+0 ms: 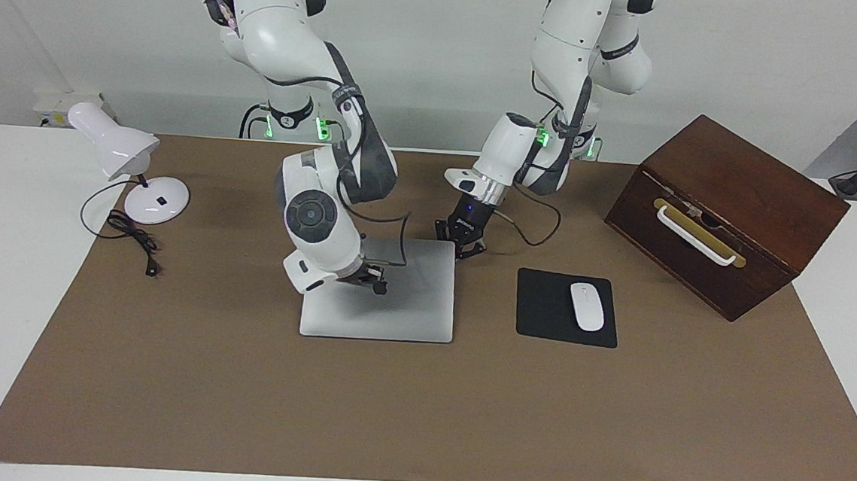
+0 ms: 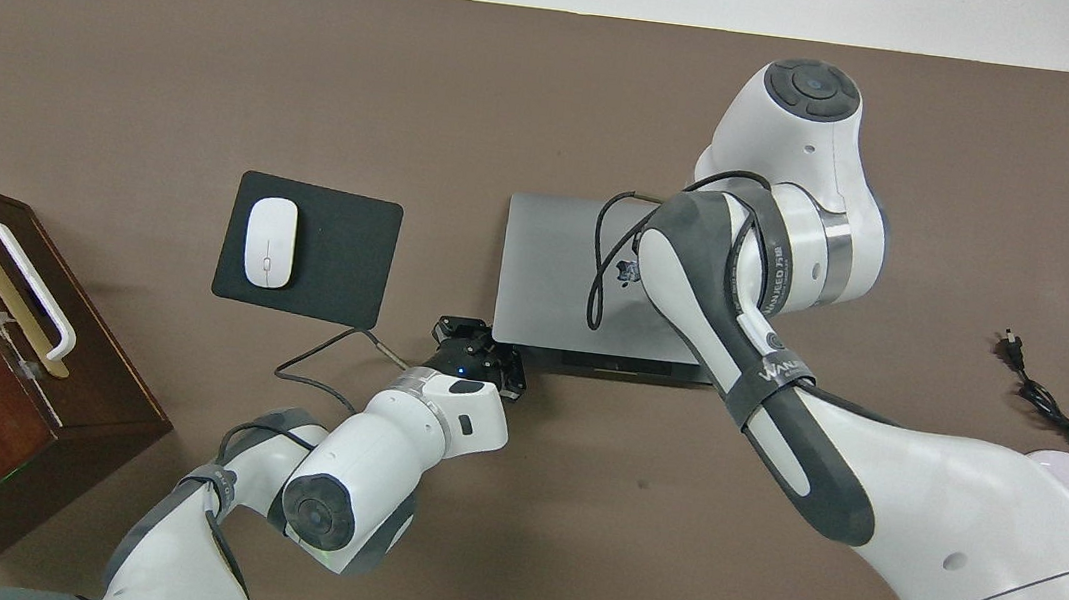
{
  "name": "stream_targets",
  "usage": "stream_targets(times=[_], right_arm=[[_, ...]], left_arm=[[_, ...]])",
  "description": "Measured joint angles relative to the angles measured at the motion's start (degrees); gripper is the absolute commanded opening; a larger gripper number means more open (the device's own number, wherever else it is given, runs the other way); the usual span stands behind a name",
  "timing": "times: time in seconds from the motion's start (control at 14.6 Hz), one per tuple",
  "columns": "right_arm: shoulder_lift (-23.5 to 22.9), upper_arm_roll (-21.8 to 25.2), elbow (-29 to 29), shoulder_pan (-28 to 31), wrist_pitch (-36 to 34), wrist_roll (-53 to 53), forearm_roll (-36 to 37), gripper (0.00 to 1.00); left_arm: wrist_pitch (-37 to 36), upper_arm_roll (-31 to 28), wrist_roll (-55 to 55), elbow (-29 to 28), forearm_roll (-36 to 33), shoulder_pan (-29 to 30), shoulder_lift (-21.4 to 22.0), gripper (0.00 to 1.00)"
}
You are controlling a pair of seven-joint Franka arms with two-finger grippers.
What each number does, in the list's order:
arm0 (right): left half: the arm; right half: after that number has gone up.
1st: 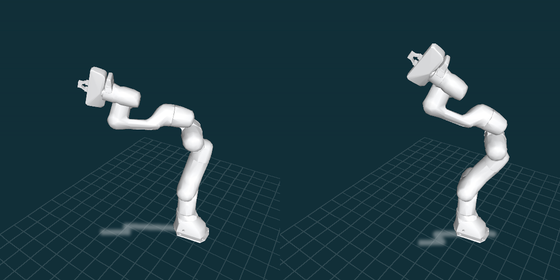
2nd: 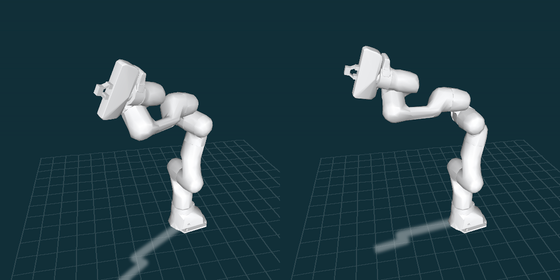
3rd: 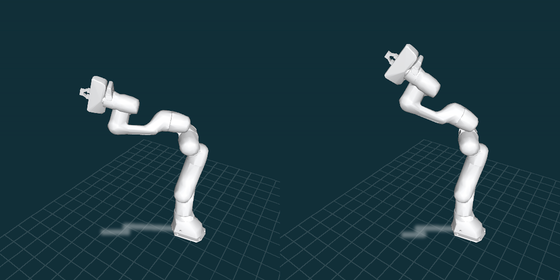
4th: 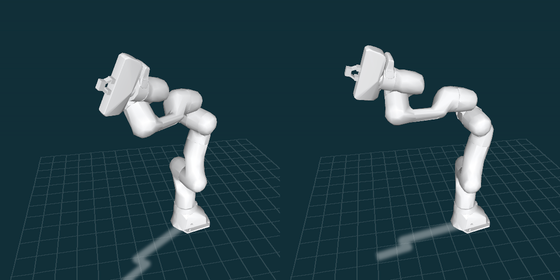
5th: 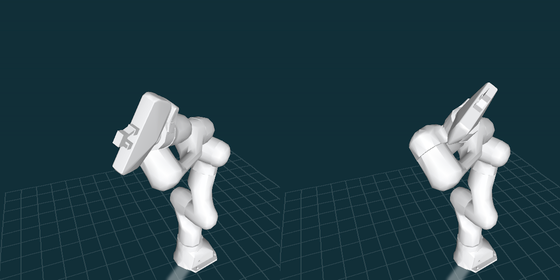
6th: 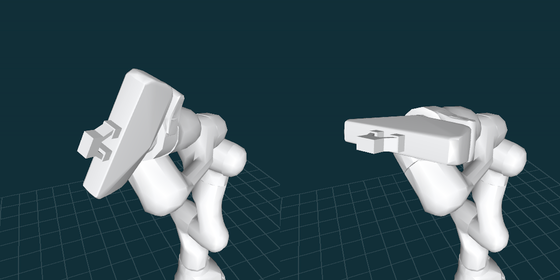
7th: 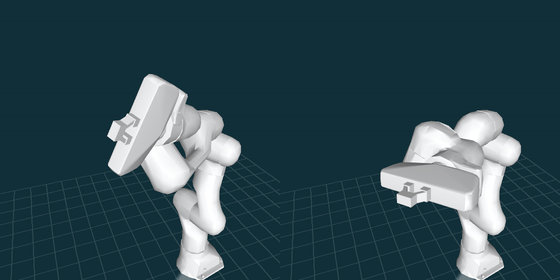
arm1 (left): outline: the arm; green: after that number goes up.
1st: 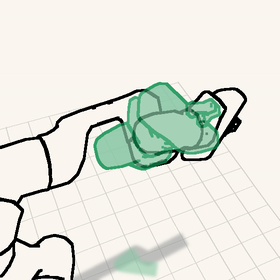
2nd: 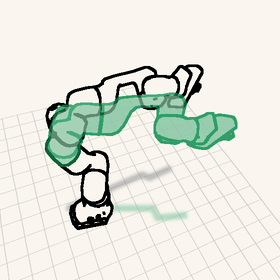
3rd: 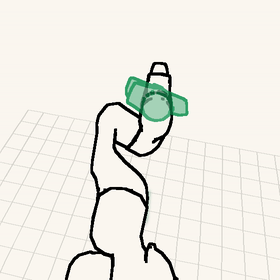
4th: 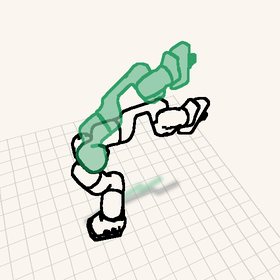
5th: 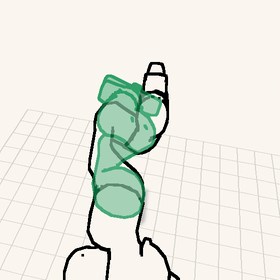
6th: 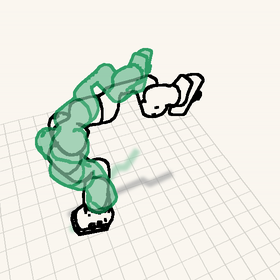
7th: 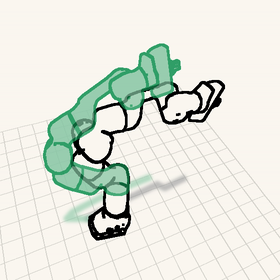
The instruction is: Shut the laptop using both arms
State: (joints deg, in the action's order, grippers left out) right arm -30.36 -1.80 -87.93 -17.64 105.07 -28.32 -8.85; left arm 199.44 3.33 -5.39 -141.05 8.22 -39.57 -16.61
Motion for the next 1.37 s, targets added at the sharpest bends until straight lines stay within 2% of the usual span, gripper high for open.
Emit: stream_targets(times=[0.82,0.96,1.23,1.37], right_arm=[[0.93,-0.06,-0.4,-0.48,0.53,-0.03,-0.01,0.0],[1.93,-0.01,1.52,-0.47,-3.03,-0.16,-0.01,0.0],[5.06,0.77,10.44,0.6,-13.92,-0.47,0.02,0.0],[6.69,1.1,13.25,2.66,-17.01,-0.17,0.77,0.0]], left_arm=[[0.07,0.0,-0.01,-0.01,-0.01,0.0,-0.03,0.0],[0.08,0.0,-0.01,-0.01,-0.01,0.0,-0.03,0.0],[0.09,0.0,-0.01,-0.01,-0.01,0.0,-0.04,0.0],[0.09,0.0,-0.01,-0.01,-0.01,0.0,-0.04,0.0]])
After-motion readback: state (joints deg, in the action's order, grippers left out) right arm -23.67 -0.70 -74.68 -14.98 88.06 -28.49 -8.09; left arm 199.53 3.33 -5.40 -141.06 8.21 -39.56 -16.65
